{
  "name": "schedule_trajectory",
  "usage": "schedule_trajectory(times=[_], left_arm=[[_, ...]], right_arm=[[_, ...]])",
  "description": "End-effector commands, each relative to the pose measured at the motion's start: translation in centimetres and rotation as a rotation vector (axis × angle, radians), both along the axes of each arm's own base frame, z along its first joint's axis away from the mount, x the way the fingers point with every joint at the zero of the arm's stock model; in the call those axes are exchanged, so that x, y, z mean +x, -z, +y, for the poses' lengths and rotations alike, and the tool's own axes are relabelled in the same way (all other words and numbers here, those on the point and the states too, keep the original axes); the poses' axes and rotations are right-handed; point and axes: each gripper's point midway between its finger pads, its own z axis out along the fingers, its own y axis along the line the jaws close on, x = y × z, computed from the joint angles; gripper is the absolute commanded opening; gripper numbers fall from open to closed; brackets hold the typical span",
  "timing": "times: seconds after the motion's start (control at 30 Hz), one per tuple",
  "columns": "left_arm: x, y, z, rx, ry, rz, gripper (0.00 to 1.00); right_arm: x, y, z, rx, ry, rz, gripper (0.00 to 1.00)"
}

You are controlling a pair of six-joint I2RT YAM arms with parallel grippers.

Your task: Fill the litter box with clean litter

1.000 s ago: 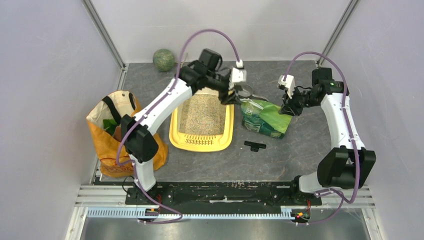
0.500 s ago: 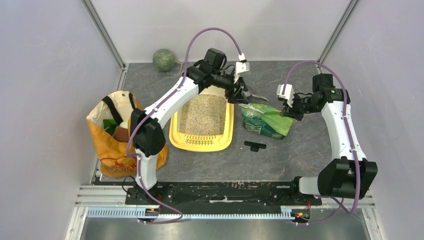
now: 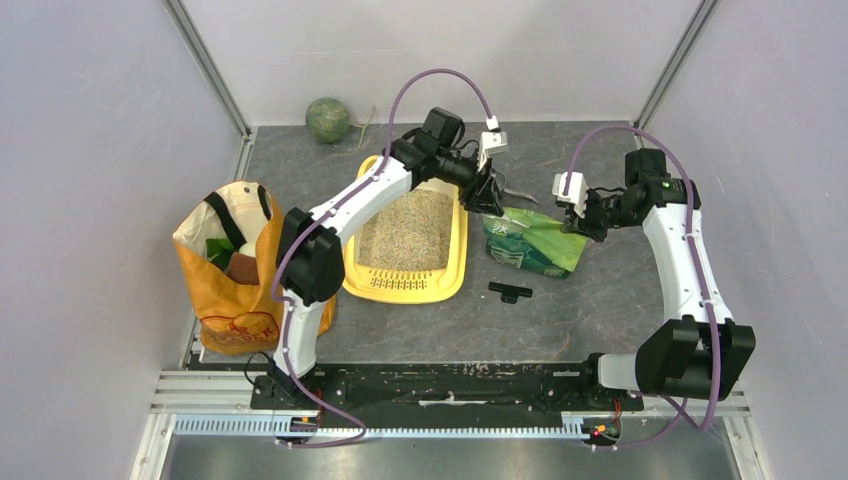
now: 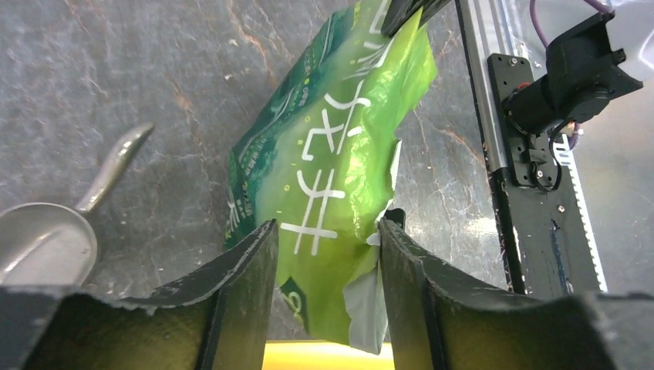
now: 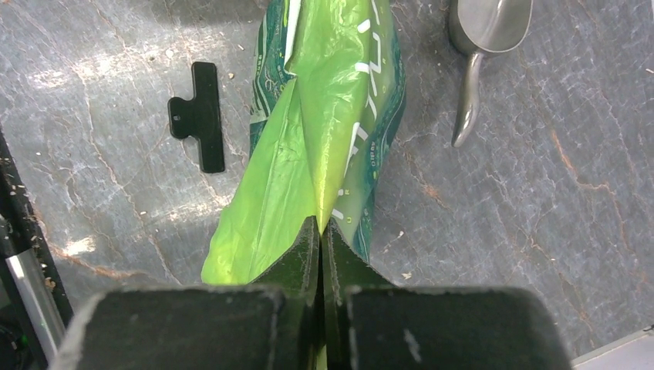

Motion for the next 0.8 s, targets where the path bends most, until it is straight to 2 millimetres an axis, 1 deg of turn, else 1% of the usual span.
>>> schedule_trajectory(times=[0.0,0.03,0.1,0.13,0.2,0.23,0.3,0.43,0.47,0.5,0.53,0.57,0.63,0.67,0.77], left_arm=[[0.5,2.5,-0.6,0.031,-0.015,0.047,0.51],[0.2,2.7,-0.5,0.032,-0.001,0.051,0.46],[-0.4,3.0,-0.4,0.033,0.02,0.047,0.42],[-0.9,2.9,-0.2,0.029,0.035,0.04,0.43],[-1.6,2.7,0.0,0.023,0.057,0.015,0.48],[-1.8,2.7,0.1,0.019,0.059,0.004,0.5],[-1.8,2.7,0.2,0.016,0.05,-0.013,0.49],[-1.8,2.7,0.5,0.005,0.045,-0.063,0.35],[-1.8,2.6,0.5,0.002,0.045,-0.072,0.29],[-1.7,2.4,0.5,-0.004,0.044,-0.081,0.23],[-1.8,2.2,0.4,-0.009,0.045,-0.086,0.13],[-1.7,1.8,0.3,-0.016,0.042,-0.093,0.08],[-1.7,1.1,0.1,-0.031,0.038,-0.111,0.03],[-1.7,0.6,0.0,-0.039,0.032,-0.12,0.02],[-2.0,-0.3,-0.2,-0.051,0.026,-0.139,0.02]], right_arm=[[-0.4,-0.7,0.1,-0.004,-0.029,-0.046,0.0],[-0.4,-0.8,0.1,-0.002,-0.029,-0.047,0.0],[-0.3,-0.8,0.2,0.001,-0.026,-0.045,0.0],[-0.3,-0.9,0.2,0.003,-0.022,-0.043,0.0],[-0.1,-1.0,0.2,0.01,-0.013,-0.031,0.0],[0.0,-1.1,0.2,0.016,-0.014,-0.028,0.01],[0.0,-1.3,0.4,0.026,-0.016,-0.025,0.08],[-0.3,-1.4,0.5,0.031,-0.015,-0.003,0.11],[-0.3,-1.3,0.4,0.032,-0.011,0.005,0.15],[-0.3,-1.4,0.5,0.036,-0.009,0.012,0.22],[-0.4,-1.6,0.6,0.05,-0.005,0.027,0.3],[-0.4,-1.8,0.9,0.07,-0.001,0.045,0.38],[-0.2,-2.5,1.6,0.138,0.022,0.084,0.52],[0.1,-2.9,2.0,0.173,0.044,0.108,0.57],[0.7,-3.5,3.0,0.237,0.072,0.146,0.61]])
